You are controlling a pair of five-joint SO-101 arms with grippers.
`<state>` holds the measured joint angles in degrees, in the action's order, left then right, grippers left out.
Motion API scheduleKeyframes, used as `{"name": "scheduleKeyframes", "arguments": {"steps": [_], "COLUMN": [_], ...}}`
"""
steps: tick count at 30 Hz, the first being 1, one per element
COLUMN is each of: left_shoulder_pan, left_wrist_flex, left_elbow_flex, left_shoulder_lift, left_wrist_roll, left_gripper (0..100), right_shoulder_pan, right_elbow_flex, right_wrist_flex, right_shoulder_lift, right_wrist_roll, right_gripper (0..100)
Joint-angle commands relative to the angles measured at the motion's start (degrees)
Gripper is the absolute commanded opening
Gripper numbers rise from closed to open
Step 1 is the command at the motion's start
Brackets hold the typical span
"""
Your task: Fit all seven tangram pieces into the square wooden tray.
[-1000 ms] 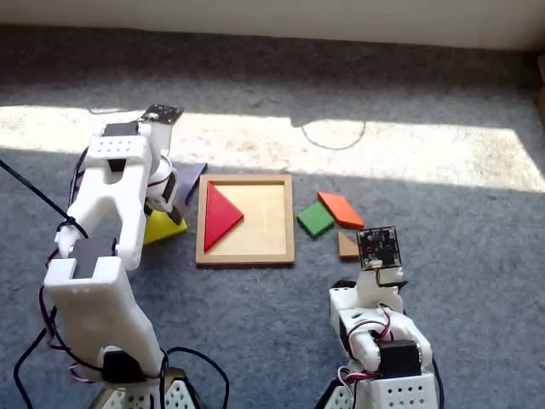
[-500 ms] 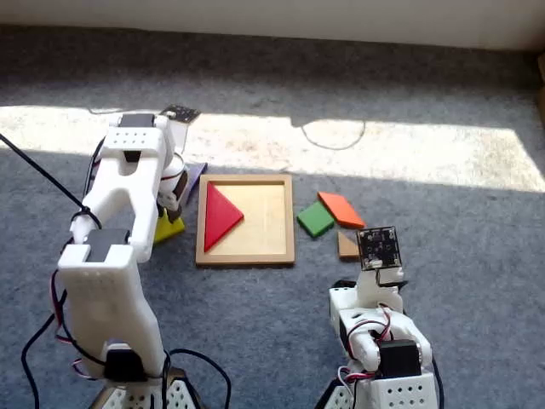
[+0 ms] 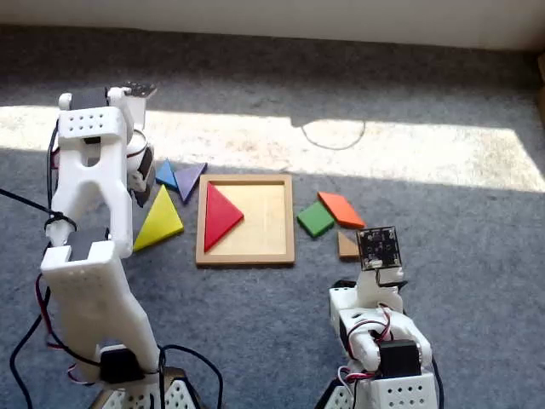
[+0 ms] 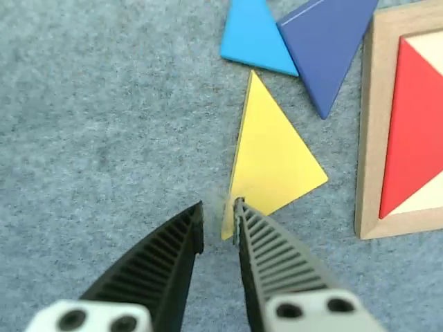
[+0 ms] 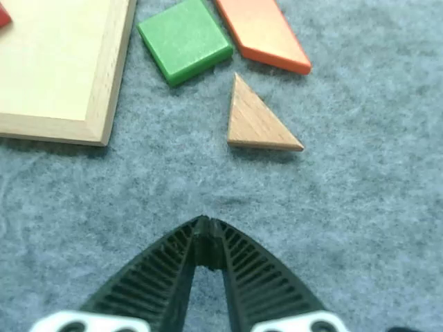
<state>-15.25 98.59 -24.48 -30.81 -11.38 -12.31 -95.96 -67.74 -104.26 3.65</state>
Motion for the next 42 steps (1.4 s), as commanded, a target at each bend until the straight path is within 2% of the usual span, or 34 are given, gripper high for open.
{"name": "scheduleKeyframes", "arguments": {"steps": [1,3,12,15,22,26,28,33,42], "left_shoulder_pan": [-1.27,-1.19,-1.01,-1.19,-0.84,-0.84,0.13,1.01,4.18], "left_wrist_flex": [0.70,0.70,-0.79,-6.07,-27.52,-35.43,-35.43,-32.62,-32.70], "left_elbow_flex": [-2.77,-2.33,8.40,16.75,39.16,44.35,44.53,44.35,40.75], "left_shoulder_lift": [0.92,2.42,16.40,20.53,29.14,31.52,30.90,27.91,19.12], "left_wrist_roll": [-0.35,-0.44,-0.09,-0.09,-0.09,-0.35,-0.35,0.00,-0.09], "left_gripper": [4,0,0,0,0,1,6,29,31], "right_shoulder_pan": [0.66,0.66,0.66,0.66,0.66,0.66,0.66,0.66,0.66], "right_elbow_flex": [-5.32,-5.32,-5.32,-5.32,-5.32,-5.32,-5.32,-5.32,-5.32], "right_wrist_flex": [-0.22,-0.22,-0.22,-0.22,-0.31,-0.31,-0.31,-0.31,-0.31], "right_shoulder_lift": [-0.75,-0.75,-0.75,-0.75,-0.75,-0.75,-0.75,-0.75,-0.75], "right_wrist_roll": [0.44,0.44,0.44,0.44,0.44,0.44,0.44,0.44,0.44], "right_gripper": [0.9,0.9,0.9,0.9,0.9,0.9,0.9,0.9,0.9]}}
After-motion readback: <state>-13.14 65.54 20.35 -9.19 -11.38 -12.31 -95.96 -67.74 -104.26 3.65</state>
